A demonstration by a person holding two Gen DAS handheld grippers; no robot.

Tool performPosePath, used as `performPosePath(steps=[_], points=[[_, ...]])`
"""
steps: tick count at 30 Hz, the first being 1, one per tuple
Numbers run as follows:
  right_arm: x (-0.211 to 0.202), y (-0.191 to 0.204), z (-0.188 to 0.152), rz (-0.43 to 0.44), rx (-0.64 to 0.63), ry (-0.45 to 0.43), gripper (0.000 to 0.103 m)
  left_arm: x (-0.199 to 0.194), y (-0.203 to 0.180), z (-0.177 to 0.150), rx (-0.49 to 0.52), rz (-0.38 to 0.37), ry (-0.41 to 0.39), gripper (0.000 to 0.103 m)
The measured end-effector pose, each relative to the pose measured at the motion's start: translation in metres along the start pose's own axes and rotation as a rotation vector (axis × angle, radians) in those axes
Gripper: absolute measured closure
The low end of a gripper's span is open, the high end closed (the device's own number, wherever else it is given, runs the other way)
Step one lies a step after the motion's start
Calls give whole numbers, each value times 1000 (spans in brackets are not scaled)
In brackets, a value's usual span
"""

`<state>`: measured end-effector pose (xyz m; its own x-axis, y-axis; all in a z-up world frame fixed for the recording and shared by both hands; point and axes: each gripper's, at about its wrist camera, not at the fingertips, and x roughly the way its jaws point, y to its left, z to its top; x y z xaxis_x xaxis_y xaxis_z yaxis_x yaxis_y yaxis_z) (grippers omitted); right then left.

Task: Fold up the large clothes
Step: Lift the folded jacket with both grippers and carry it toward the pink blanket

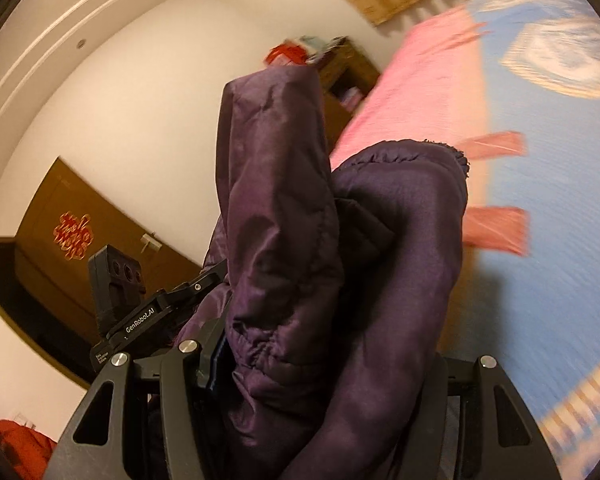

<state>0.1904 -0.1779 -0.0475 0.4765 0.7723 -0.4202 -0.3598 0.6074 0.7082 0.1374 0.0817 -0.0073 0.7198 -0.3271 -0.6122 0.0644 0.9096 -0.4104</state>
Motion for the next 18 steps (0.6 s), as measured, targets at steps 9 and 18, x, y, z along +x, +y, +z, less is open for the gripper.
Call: performPosePath(steps=[9, 18], points=[[111, 33, 52, 192, -49, 28, 44, -12, 55, 58, -11, 176, -126, 31], [204, 12, 93, 253, -53, 4, 44, 50, 88, 98, -38, 273, -137, 31]])
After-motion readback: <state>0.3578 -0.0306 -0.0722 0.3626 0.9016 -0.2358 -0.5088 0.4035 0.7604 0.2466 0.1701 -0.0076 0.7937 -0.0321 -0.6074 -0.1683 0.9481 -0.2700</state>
